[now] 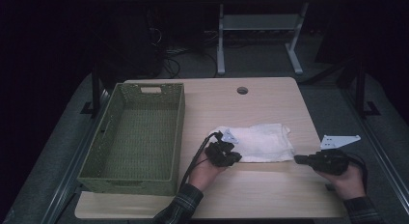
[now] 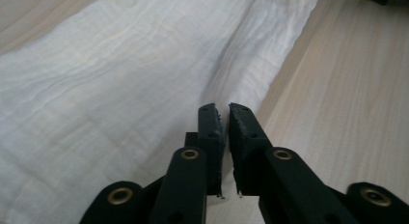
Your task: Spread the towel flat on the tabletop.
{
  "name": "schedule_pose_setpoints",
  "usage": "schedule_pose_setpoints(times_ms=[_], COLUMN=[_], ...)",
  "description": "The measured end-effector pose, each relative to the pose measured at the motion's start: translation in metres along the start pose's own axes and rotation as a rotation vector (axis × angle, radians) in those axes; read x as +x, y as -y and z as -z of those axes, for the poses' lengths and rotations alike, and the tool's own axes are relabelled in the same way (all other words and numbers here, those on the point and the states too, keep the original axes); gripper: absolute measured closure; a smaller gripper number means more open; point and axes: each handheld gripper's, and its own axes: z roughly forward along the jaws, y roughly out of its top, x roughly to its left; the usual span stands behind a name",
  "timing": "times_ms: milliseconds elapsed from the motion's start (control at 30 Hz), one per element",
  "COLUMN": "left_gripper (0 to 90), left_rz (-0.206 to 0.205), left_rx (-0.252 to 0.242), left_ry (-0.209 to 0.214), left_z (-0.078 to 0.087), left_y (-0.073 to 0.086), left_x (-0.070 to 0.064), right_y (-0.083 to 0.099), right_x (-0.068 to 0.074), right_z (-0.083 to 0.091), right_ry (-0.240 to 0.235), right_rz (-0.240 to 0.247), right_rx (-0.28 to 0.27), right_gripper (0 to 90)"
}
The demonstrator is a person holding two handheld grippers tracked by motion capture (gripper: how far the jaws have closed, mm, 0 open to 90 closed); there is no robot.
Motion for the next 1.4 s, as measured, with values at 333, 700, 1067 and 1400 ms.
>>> schedule_pose_setpoints(times_ms=[333, 700, 1067, 1400], left_gripper=[70.6, 62.3, 89.8, 90.0], left_rz=[0.000, 0.026, 0.044, 0.047], left_rx=[-0.036, 0.014, 0.052, 0.015], left_ry=[-0.048, -0.150, -0.140, -0.132], left_z=[0.022, 0.016, 0.003, 0.015], left_y=[0.007, 0.031, 0.029, 0.022], left_x=[-0.001, 0.004, 0.007, 0.006], right_y=[0.015, 0.012, 0.010, 0.011], right_x=[-0.004, -0.003, -0.002, -0.002], right_z=[0.005, -0.003, -0.010, -0.009], right_ry=[0.032, 0.025, 0.024, 0.028], right_rz=[-0.029, -0.018, -0.003, -0.003], right_rx=[0.030, 0.034, 0.047, 0.037], right_gripper=[83.3, 75.2, 75.2, 75.8])
